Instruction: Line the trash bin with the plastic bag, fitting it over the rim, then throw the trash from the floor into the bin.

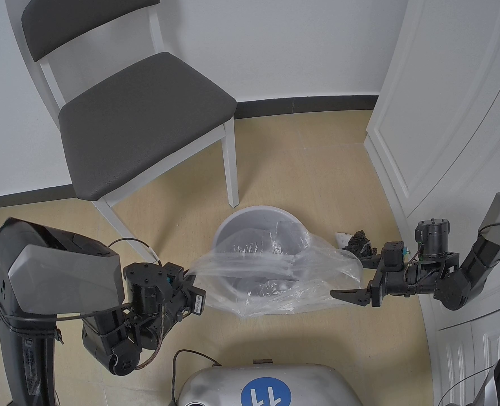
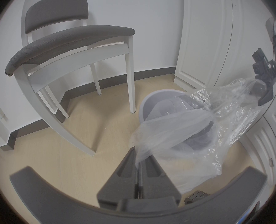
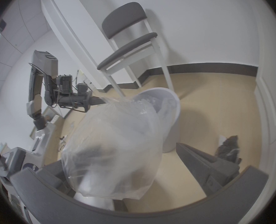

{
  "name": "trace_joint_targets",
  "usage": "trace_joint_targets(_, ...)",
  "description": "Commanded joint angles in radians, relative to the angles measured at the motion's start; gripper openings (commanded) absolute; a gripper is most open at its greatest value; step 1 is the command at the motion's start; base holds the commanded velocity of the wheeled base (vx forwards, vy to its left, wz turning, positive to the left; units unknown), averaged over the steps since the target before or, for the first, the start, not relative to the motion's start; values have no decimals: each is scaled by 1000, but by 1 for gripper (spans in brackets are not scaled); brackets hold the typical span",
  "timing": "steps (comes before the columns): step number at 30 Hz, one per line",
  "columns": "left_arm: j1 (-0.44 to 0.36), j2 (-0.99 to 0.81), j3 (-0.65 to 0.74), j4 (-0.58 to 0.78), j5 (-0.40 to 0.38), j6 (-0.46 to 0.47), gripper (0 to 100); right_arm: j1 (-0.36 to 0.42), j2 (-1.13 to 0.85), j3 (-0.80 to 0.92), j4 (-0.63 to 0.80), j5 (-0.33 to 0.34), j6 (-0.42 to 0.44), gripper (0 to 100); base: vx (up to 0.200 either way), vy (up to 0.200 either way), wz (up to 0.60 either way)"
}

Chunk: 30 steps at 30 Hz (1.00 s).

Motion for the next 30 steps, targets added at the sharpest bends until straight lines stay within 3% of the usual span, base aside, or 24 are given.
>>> trace_joint_targets(1,2,0,18,0,0,-2,0,-31,90,4,-68,109,60,100,0,0,0)
trace_joint_targets(6,28,4,32,0,0,-4,0,-140,128,-13,-125,303,155,100,0,0,0)
trace_joint_targets(15,68,10,49,0,-6,1,0,-307,140,-48,-145,543,262,100,0,0,0)
trace_joint_targets(23,117,30,53,0,-8,1,0,-356,165,-53,-227,569,316,100,0,0,0)
trace_joint_targets(30,97,23,65,-1,-9,-1,0,-367,166,-44,-339,569,394,100,0,0,0)
